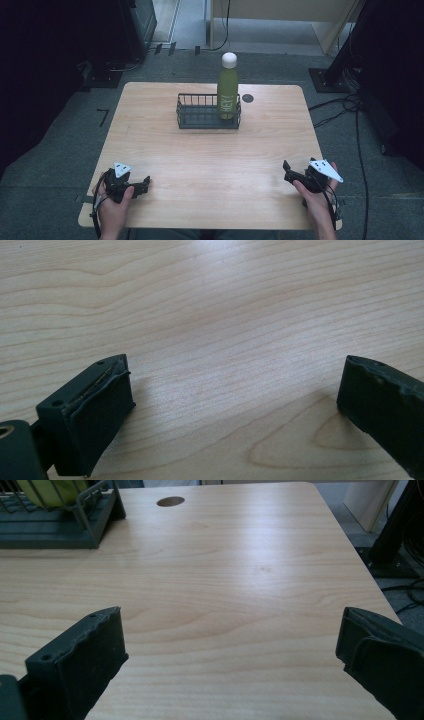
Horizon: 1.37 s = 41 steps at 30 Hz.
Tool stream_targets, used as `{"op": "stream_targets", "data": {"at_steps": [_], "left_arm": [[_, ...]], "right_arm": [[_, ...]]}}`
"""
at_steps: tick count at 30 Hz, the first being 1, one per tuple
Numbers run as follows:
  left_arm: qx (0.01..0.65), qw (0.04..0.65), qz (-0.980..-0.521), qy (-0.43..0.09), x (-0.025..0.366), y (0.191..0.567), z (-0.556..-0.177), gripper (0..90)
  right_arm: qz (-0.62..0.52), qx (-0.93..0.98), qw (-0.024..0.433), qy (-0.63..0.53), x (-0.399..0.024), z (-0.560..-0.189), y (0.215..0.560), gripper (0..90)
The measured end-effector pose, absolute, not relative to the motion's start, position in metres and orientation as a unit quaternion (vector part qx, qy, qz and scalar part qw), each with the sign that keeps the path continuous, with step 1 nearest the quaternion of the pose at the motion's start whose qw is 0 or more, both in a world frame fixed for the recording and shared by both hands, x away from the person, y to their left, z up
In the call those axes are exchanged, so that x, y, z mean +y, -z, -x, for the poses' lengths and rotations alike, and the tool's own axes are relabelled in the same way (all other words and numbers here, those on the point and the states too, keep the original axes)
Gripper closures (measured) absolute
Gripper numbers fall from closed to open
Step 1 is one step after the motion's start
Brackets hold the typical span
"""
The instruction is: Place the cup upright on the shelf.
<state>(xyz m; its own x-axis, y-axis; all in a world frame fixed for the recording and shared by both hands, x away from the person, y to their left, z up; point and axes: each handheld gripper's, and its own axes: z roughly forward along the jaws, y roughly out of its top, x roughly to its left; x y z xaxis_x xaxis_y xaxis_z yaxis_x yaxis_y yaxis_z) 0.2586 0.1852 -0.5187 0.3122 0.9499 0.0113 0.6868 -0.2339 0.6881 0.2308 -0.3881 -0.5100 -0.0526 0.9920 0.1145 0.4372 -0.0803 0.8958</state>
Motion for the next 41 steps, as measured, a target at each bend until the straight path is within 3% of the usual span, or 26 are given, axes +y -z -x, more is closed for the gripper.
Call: {"op": "stream_targets", "data": {"at_steps": [18,32,41], "left_arm": [[0.543,0.297,-0.754,-0.222,0.185,0.519,-0.259,1.5],[0.543,0.297,-0.753,-0.222,0.185,0.519,-0.258,1.5],[0.543,0.297,-0.753,-0.222,0.185,0.519,-0.258,1.5]], "right_arm": [[-0.612,0.602,0.329,-0.394,-0.407,-0.205,0.519,0.0],[-0.638,0.667,0.258,-0.287,-0.411,-0.210,0.527,0.0],[-0.638,0.666,0.257,-0.287,-0.411,-0.210,0.527,0.0]]}}
